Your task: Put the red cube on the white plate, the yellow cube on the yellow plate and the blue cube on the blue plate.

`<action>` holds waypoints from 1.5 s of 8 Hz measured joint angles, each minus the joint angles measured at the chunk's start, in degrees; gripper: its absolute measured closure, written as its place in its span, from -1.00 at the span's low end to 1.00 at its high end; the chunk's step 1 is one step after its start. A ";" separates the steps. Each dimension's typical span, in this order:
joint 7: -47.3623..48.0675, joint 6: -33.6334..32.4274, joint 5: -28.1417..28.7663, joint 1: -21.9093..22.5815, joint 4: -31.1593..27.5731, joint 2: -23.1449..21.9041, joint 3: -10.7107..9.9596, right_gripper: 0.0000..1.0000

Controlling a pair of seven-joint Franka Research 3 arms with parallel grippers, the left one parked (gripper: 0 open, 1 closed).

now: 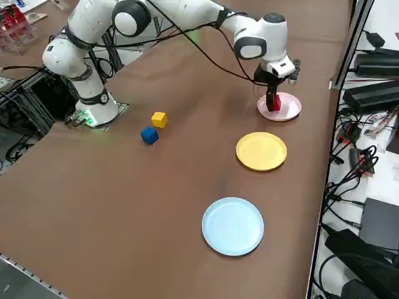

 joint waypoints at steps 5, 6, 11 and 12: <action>-0.62 -22.56 0.04 -2.28 4.59 -8.69 -0.34 -1.00; -2.33 -34.36 0.07 -3.94 4.01 -13.79 -0.34 -0.99; -7.42 -38.53 -0.03 -10.69 -32.28 -39.82 -0.68 -0.95; -9.42 -32.84 -0.05 -12.20 -42.62 -46.26 -0.77 -0.95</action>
